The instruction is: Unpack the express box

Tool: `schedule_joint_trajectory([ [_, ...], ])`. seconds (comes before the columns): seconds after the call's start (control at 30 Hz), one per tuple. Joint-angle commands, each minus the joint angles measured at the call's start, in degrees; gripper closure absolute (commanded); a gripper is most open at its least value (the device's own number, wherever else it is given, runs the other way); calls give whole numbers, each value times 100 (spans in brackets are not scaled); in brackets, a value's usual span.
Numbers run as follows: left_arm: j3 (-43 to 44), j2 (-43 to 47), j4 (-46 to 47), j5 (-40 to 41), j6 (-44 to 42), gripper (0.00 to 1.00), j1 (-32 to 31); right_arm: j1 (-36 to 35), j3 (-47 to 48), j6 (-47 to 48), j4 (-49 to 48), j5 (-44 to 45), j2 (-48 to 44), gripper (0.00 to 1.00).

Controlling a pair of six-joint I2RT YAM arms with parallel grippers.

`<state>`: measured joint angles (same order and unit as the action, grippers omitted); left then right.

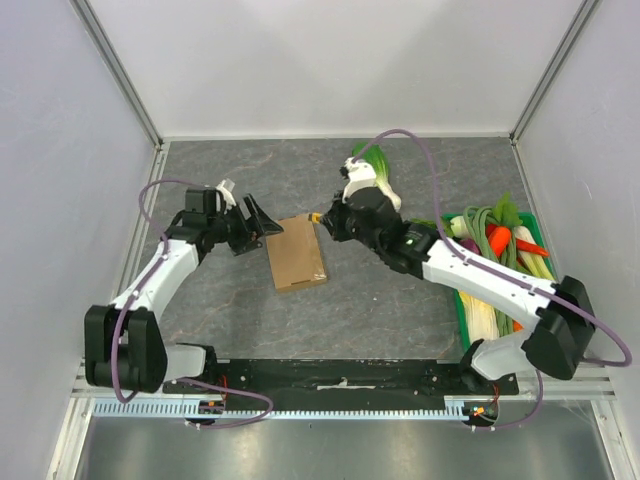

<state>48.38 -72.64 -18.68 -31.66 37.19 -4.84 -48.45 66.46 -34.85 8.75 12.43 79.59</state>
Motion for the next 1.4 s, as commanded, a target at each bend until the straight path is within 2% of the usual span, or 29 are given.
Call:
schedule_joint_trajectory([
  [0.0,119,-504,65,731,-441,12,-350,-323,61,611,-22,1209,311,100],
  [0.1,355,-1023,137,941,-511,13,-710,-376,-53,593,-233,1323,504,100],
  [0.17,540,-1356,-162,1450,-546,13,-895,-394,-98,567,-348,1420,636,100],
  [0.33,769,-1604,-338,2171,-494,13,-975,-385,-80,646,-532,1456,899,100],
  [0.53,743,-1814,-251,2208,-450,9,-966,-376,-54,664,-717,1438,1172,100],
  [0.77,778,-2263,-39,1883,-265,10,-966,-394,-89,681,-831,1508,1436,100],
  [0.9,866,-2491,-250,2031,-133,23,-957,-394,-98,699,-1016,1640,1550,100],
  [1.03,840,-2623,-593,2181,-37,42,-966,-385,-19,708,-1034,1789,1665,100],
  [1.37,690,-2861,-742,2190,-27,62,-957,-376,139,628,-1016,1808,2025,100],
])
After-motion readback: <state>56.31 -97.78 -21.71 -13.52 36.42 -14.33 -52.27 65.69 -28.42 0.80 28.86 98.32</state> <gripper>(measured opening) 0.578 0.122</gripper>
